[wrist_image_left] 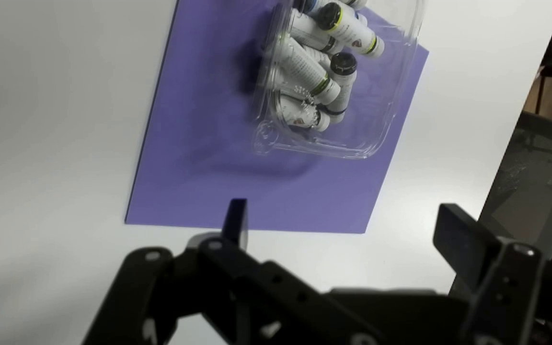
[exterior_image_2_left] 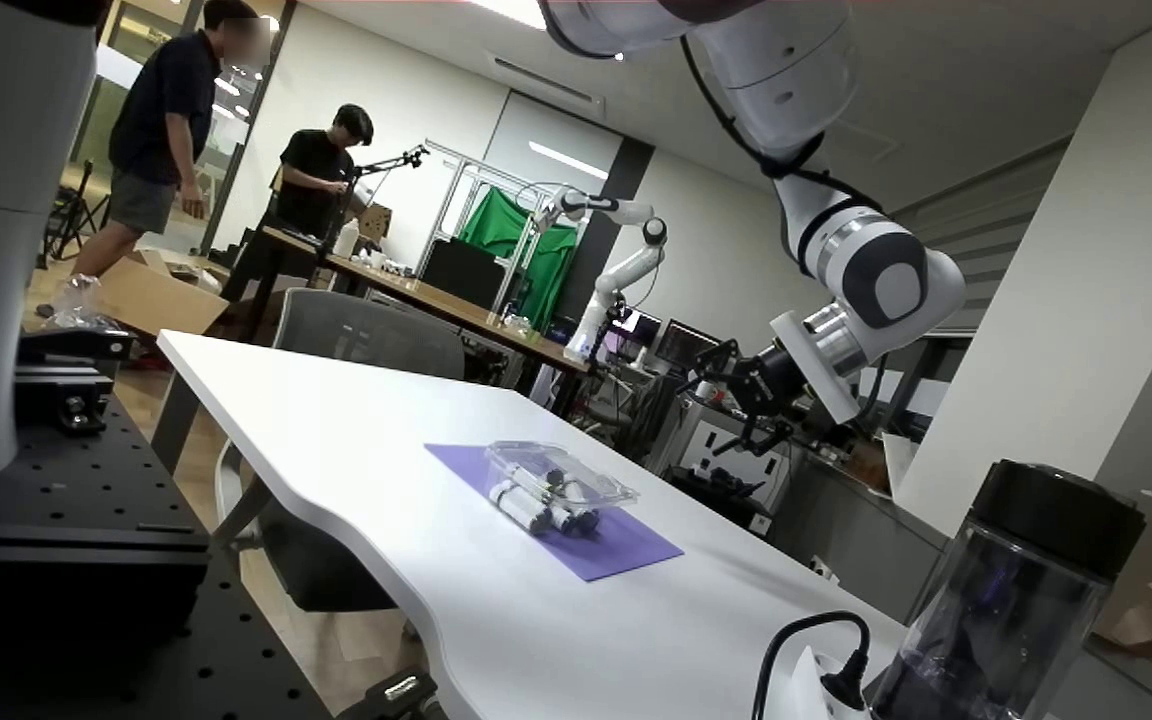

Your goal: Open the clear container

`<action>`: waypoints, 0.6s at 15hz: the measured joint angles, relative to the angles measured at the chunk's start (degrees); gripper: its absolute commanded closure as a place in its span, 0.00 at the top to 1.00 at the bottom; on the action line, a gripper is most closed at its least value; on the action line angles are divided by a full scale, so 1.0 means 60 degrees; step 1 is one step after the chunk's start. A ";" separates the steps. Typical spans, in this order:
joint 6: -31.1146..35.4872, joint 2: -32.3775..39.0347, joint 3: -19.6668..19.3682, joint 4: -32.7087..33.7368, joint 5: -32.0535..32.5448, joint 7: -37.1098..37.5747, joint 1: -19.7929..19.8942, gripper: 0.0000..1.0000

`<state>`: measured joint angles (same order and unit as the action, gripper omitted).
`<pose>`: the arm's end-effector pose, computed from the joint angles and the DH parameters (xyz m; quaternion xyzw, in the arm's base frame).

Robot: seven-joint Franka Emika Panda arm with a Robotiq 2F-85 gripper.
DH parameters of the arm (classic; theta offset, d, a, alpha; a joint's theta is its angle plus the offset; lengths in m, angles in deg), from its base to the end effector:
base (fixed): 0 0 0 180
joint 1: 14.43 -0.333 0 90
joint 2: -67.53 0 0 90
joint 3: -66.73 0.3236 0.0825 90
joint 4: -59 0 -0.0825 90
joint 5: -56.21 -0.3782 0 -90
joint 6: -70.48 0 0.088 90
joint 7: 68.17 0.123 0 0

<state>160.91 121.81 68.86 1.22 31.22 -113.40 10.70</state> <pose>0.6923 -0.2474 0.2550 -0.9465 -0.1383 0.0227 0.2908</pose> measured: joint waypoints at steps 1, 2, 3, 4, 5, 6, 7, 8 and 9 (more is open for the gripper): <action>-0.0024 0.0020 0.0001 -0.0011 0.0001 -0.0127 0.0000 1.00; -0.0025 0.0061 0.0020 -0.0011 -0.0001 -0.0348 0.0008 1.00; -0.0014 0.0119 0.0047 -0.0010 -0.0003 -0.0544 0.0017 1.00; -0.0011 0.0196 0.0062 -0.0009 -0.0003 -0.0685 0.0020 1.00; -0.0008 0.0287 0.0066 -0.0008 -0.0003 -0.0812 0.0020 1.00; 0.0002 0.0383 0.0067 -0.0006 -0.0002 -0.0937 0.0019 1.00; 0.0018 0.0484 0.0067 -0.0005 -0.0002 -0.1044 0.0019 1.00; 0.0026 0.0588 0.0067 -0.0002 -0.0002 -0.1140 0.0019 1.00; 0.0032 0.0694 0.0067 -0.0001 -0.0002 -0.1237 0.0018 1.00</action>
<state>161.10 125.98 69.26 1.22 31.21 -120.82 10.81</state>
